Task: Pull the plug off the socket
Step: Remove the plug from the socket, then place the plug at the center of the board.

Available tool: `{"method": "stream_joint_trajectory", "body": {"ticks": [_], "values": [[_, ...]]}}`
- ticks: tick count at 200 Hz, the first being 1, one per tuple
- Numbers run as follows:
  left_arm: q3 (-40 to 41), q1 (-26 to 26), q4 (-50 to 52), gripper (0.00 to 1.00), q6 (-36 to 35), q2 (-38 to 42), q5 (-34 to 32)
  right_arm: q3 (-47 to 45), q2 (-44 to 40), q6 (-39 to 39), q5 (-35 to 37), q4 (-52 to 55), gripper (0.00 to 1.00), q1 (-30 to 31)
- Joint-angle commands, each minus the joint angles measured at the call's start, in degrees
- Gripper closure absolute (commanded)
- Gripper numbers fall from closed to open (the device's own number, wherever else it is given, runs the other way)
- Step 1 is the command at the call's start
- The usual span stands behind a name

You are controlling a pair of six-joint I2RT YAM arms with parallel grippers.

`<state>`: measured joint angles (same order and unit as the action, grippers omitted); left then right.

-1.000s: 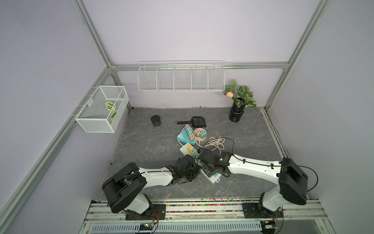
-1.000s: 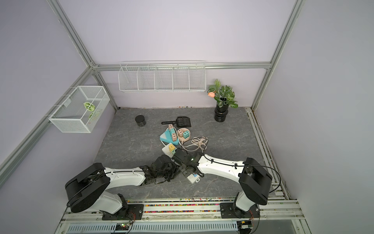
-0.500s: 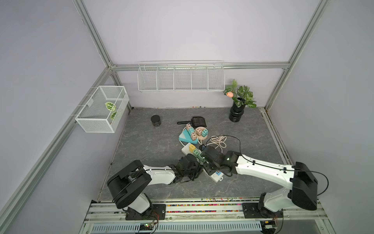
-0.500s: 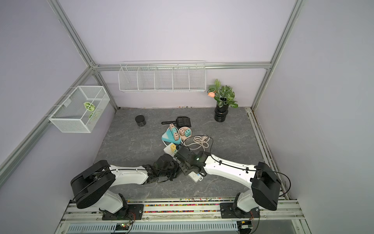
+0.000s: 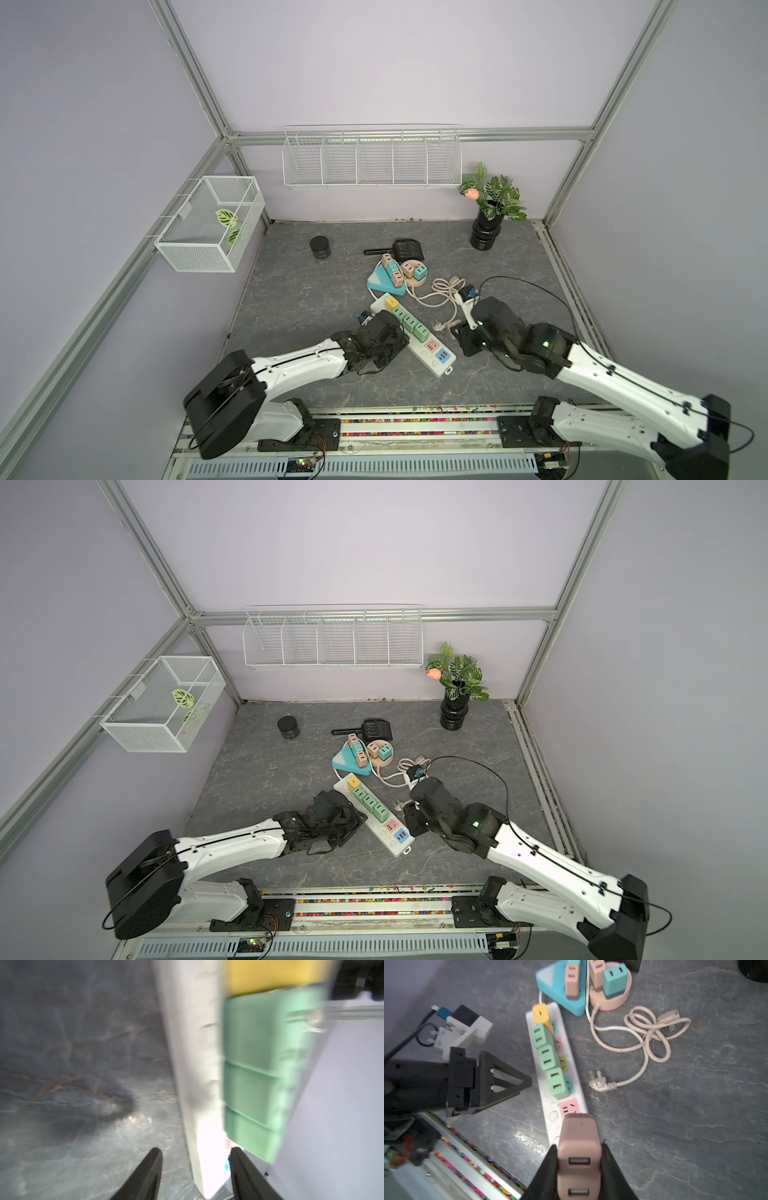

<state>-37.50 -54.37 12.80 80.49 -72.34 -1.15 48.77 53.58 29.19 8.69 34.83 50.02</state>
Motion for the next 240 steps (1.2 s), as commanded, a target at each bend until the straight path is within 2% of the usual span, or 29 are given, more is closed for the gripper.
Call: {"method": "stream_joint_trajectory", "body": {"ticks": [1,30,47,74,94,109,129,165,195,240], "values": [[-3.1,0.2,10.0,0.41,-10.9,7.1,-6.5,-5.0,-4.2,8.8,-11.7,-10.8,0.75,-6.5],[-1.8,0.3,12.1,0.38,-14.1,18.6,-11.4,-13.6,-4.9,23.9,-32.3,-30.2,0.75,-17.0],[0.3,0.6,11.9,0.31,-14.9,26.8,-13.6,-15.8,-2.9,30.0,-38.0,-38.5,0.74,-19.3],[4.2,1.2,12.2,0.26,-15.3,39.1,-16.4,-16.6,-1.5,30.6,-35.5,-38.4,0.73,-21.7],[7.0,1.4,12.2,0.21,-16.5,45.6,-17.3,-18.0,-0.2,31.5,-32.7,-34.8,0.73,-26.6],[8.9,1.7,11.9,0.19,-16.7,48.5,-17.7,-20.2,0.7,35.5,-30.8,-33.7,0.73,-31.3],[11.9,1.9,7.1,0.17,-23.6,49.4,-15.9,-22.3,2.9,35.8,-30.9,-36.1,0.73,-37.3],[13.0,2.3,6.3,0.16,-21.9,44.7,-12.1,-19.8,9.6,32.0,-30.2,-33.1,0.73,-45.4],[11.9,2.3,7.6,0.16,-25.3,41.7,-9.6,-14.9,19.8,30.2,-29.2,-35.4,0.72,-47.7],[10.6,2.4,9.7,0.16,-28.8,40.2,-11.9,-3.9,38.7,28.9,-31.8,-37.9,0.71,-50.1]]}}
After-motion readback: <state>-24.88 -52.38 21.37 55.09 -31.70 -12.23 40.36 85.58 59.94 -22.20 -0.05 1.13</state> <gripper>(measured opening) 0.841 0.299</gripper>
